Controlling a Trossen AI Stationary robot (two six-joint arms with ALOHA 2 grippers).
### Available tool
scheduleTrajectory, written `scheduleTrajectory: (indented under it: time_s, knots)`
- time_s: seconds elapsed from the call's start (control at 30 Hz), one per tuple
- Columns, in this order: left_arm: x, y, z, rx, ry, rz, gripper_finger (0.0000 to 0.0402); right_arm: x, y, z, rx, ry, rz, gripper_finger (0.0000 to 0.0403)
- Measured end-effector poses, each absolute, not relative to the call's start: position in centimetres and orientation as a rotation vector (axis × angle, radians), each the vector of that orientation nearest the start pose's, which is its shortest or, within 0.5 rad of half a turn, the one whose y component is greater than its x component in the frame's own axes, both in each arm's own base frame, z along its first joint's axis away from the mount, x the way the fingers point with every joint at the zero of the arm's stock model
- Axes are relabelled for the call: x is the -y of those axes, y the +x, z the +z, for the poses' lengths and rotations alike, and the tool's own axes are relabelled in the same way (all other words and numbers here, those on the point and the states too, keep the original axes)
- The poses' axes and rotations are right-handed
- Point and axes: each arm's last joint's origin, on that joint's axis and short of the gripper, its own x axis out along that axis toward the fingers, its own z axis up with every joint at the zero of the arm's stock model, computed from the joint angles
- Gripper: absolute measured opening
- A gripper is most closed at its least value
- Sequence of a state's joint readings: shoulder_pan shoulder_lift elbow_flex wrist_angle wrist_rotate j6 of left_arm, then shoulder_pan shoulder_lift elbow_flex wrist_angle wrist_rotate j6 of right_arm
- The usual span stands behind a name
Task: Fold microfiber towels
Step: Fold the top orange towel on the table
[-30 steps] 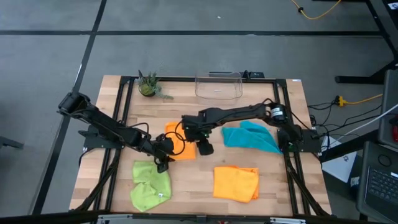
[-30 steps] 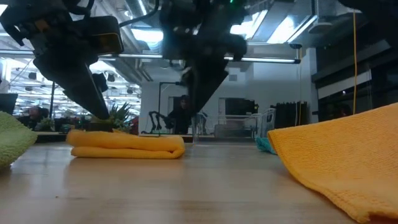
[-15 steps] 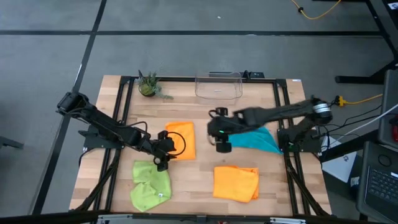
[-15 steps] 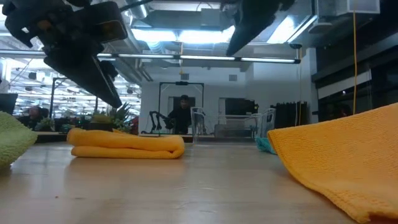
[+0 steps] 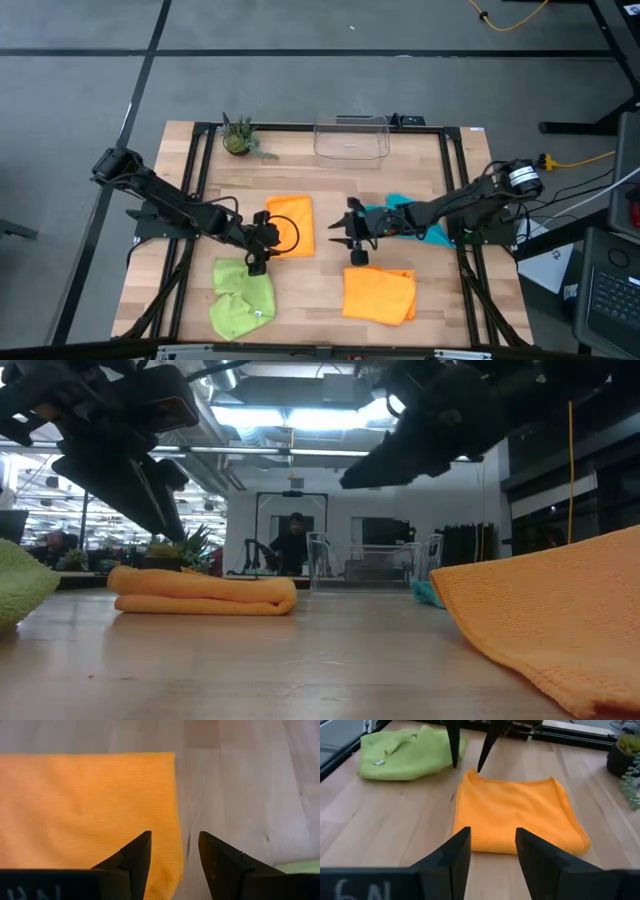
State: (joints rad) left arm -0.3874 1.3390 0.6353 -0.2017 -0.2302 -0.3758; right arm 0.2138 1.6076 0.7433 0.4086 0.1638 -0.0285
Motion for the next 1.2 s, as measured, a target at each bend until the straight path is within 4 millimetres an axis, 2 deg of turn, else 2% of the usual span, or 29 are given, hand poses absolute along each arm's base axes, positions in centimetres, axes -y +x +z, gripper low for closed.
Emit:
scheduleTrajectory:
  time_s: [0.2,0.4,0.53,0.8,0.97,1.2]
  knots:
    - [8.4,22.7,17.0,-0.885,-0.068,0.07,0.0185,-6.5,33.3,17.8,-0.444,-0.103,0.048,0.017]
    - [8.4,22.6,16.8,-0.907,-0.075,0.073,0.0234,-7.0,35.3,17.4,-0.46,-0.089,0.049,0.0245]
    - [9.3,23.0,16.5,-0.887,-0.064,0.034,0.0242,-7.2,36.3,16.1,-0.495,-0.098,0.056,0.0282]
    - [10.8,23.4,14.0,-0.922,0.026,0.04,0.024,-8.1,38.5,13.0,-0.563,-0.132,0.129,0.0278]
    - [11.2,23.3,13.2,-0.944,0.048,0.056,0.0239,-9.0,39.6,12.7,-0.597,-0.205,0.168,0.0272]
    - [11.7,23.0,13.0,-0.956,0.051,0.045,0.0239,-9.3,39.5,12.3,-0.672,-0.219,0.176,0.0272]
